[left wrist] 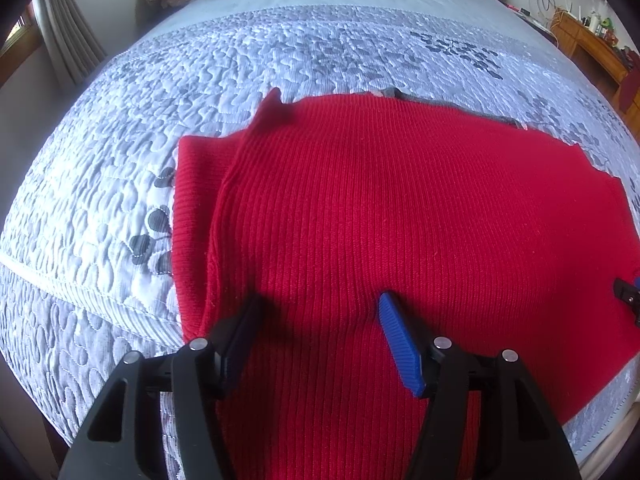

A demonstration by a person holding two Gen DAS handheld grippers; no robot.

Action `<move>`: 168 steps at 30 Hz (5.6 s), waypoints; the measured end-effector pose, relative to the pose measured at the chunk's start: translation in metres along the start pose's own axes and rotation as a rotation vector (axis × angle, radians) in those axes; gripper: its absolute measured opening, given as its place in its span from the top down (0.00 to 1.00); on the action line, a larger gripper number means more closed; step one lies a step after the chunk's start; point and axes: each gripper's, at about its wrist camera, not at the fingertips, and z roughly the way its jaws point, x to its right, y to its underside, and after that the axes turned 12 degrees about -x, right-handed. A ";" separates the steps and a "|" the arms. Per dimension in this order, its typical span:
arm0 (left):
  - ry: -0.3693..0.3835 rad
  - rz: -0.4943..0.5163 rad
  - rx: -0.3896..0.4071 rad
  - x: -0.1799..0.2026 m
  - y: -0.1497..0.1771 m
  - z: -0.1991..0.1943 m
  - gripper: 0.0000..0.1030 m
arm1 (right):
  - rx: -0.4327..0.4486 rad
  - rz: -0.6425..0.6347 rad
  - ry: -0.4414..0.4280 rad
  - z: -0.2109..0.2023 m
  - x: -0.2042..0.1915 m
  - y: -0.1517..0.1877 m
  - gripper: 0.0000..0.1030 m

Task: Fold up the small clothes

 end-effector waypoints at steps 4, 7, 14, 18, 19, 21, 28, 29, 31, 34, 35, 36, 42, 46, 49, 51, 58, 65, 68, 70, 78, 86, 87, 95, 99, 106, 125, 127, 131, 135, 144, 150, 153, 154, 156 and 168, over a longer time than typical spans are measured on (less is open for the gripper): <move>0.004 0.000 -0.013 -0.001 -0.003 0.002 0.39 | -0.013 0.005 -0.022 0.002 0.003 -0.001 0.53; 0.007 0.005 -0.017 -0.002 -0.004 0.005 0.38 | -0.021 0.005 -0.029 0.005 0.004 -0.003 0.53; -0.003 0.026 -0.027 -0.001 -0.007 0.011 0.36 | -0.036 0.031 -0.121 -0.001 0.011 -0.006 0.73; 0.022 0.034 -0.040 -0.006 -0.009 0.011 0.36 | -0.066 0.047 -0.182 -0.004 0.018 -0.009 0.82; 0.026 0.036 -0.044 -0.006 -0.010 0.011 0.36 | -0.080 0.057 -0.206 -0.003 0.022 -0.011 0.83; 0.030 0.044 -0.057 -0.007 -0.011 0.012 0.35 | -0.099 0.064 -0.227 -0.002 0.025 -0.014 0.85; 0.036 0.058 -0.080 -0.007 -0.015 0.014 0.35 | -0.155 0.076 -0.222 0.004 0.024 -0.022 0.87; 0.042 0.058 -0.085 -0.008 -0.016 0.014 0.35 | -0.167 0.088 -0.223 0.002 0.024 -0.024 0.87; 0.047 0.059 -0.095 -0.009 -0.016 0.012 0.35 | -0.177 0.098 -0.217 -0.003 0.022 -0.027 0.88; 0.090 0.048 -0.111 -0.015 -0.019 0.005 0.35 | -0.166 0.091 -0.190 -0.023 0.014 -0.034 0.88; 0.123 0.037 -0.110 -0.019 -0.019 0.001 0.35 | -0.159 0.085 -0.182 -0.028 0.012 -0.036 0.88; 0.157 0.026 -0.105 -0.024 -0.018 -0.004 0.35 | -0.148 0.074 -0.167 -0.038 0.006 -0.040 0.88; 0.214 -0.004 -0.050 -0.055 -0.012 -0.028 0.35 | -0.095 -0.021 -0.134 -0.078 -0.042 -0.060 0.89; 0.248 -0.034 -0.031 -0.080 -0.009 -0.038 0.35 | -0.065 -0.104 -0.141 -0.096 -0.092 -0.069 0.89; 0.255 -0.063 -0.029 -0.097 -0.008 -0.039 0.35 | -0.061 -0.158 -0.155 -0.100 -0.127 -0.071 0.89; 0.259 -0.084 -0.031 -0.107 -0.008 -0.037 0.35 | -0.067 -0.192 -0.162 -0.099 -0.152 -0.071 0.89; 0.271 -0.127 -0.047 -0.127 0.000 -0.031 0.35 | -0.130 -0.318 -0.093 -0.060 -0.227 -0.058 0.88; 0.291 -0.122 -0.036 -0.127 0.004 -0.040 0.35 | -0.159 -0.374 -0.143 -0.050 -0.232 -0.044 0.55; 0.308 -0.122 -0.036 -0.125 0.004 -0.044 0.35 | -0.090 -0.373 -0.201 -0.079 -0.218 -0.035 0.40; 0.318 -0.127 -0.037 -0.126 0.005 -0.046 0.35 | -0.027 -0.385 -0.187 -0.099 -0.206 -0.022 0.31; 0.350 -0.161 -0.063 -0.123 0.000 -0.047 0.35 | -0.020 -0.455 -0.089 -0.076 -0.218 0.030 0.28; 0.335 -0.152 -0.067 -0.123 0.002 -0.050 0.31 | -0.019 -0.537 0.045 -0.037 -0.260 0.041 0.48; 0.335 -0.149 -0.069 -0.122 0.002 -0.050 0.31 | -0.029 -0.533 0.031 -0.034 -0.258 0.039 0.54; 0.389 -0.132 -0.116 -0.105 -0.009 -0.040 0.26 | -0.071 -0.391 -0.193 -0.057 -0.205 0.016 0.86; 0.453 -0.152 -0.174 -0.088 -0.026 -0.030 0.26 | -0.051 -0.354 -0.279 -0.084 -0.183 0.008 0.87; 0.631 -0.241 -0.307 -0.055 -0.067 -0.002 0.23 | -0.022 -0.361 -0.284 -0.102 -0.168 0.000 0.87; 0.811 -0.239 -0.473 -0.008 -0.092 0.003 0.22 | 0.039 -0.357 -0.351 -0.117 -0.135 -0.009 0.87; 0.804 -0.228 -0.496 -0.002 -0.093 0.005 0.22 | 0.046 -0.359 -0.360 -0.120 -0.133 -0.010 0.87; 0.813 -0.255 -0.526 0.001 -0.098 0.020 0.27 | 0.057 -0.355 -0.371 -0.124 -0.128 -0.007 0.87; 0.821 -0.277 -0.517 0.002 -0.117 0.033 0.51 | 0.049 -0.349 -0.370 -0.122 -0.124 -0.006 0.87; 0.803 -0.254 -0.473 0.006 -0.143 0.038 0.89 | 0.035 -0.352 -0.377 -0.116 -0.128 -0.002 0.87; 0.817 -0.177 -0.346 0.003 -0.153 0.007 0.90 | 0.029 -0.382 -0.399 -0.121 -0.148 0.002 0.87; 0.825 -0.147 -0.284 -0.009 -0.157 -0.017 0.90 | 0.039 -0.407 -0.415 -0.129 -0.165 0.002 0.87; 0.823 -0.138 -0.269 -0.012 -0.158 -0.023 0.90 | 0.044 -0.415 -0.416 -0.132 -0.170 0.001 0.87; 0.810 -0.109 -0.221 -0.023 -0.160 -0.040 0.90 | 0.052 -0.435 -0.434 -0.138 -0.186 -0.001 0.87; 0.712 -0.108 -0.138 -0.118 -0.148 -0.032 0.90 | 0.011 -0.565 -0.448 -0.122 -0.281 0.000 0.87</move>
